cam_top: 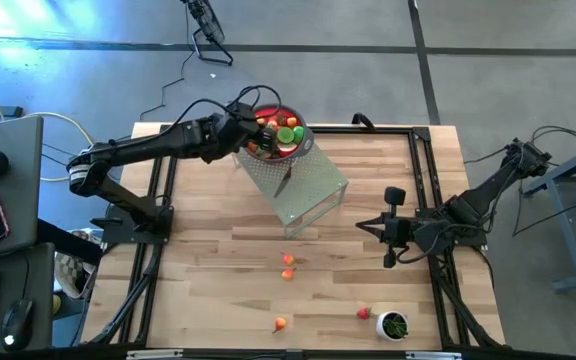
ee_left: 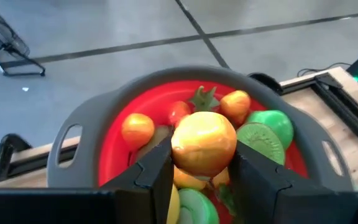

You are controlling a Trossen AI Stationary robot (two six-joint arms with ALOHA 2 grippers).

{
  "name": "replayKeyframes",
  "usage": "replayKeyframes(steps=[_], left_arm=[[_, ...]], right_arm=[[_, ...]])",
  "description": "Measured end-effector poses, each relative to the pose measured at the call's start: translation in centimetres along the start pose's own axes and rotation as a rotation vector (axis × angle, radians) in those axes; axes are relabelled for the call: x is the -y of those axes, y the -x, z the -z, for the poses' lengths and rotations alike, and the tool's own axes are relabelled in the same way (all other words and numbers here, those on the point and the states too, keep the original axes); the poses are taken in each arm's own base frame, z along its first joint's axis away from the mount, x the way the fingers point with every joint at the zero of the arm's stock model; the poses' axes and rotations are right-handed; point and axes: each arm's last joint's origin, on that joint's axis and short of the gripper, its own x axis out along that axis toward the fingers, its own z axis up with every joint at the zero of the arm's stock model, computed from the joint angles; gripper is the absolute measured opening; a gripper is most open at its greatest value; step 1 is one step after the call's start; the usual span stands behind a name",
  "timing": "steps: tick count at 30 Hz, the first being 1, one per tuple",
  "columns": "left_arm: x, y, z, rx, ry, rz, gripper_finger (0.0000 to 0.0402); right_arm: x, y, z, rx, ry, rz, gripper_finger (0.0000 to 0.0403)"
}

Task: Pick & Place Fruit
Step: Put the orange pear into the red strainer on the shelf

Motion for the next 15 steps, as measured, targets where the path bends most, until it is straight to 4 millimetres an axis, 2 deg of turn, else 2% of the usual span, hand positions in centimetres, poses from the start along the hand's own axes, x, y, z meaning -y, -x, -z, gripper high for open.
replayKeyframes(steps=[15], left_arm=[[-0.03, -0.55, -0.09, 0.015, -0.064, -0.023, 0.0137]], right_arm=[[0.0, 0.0, 0.09, -0.007, 0.006, -0.001, 0.0003]])
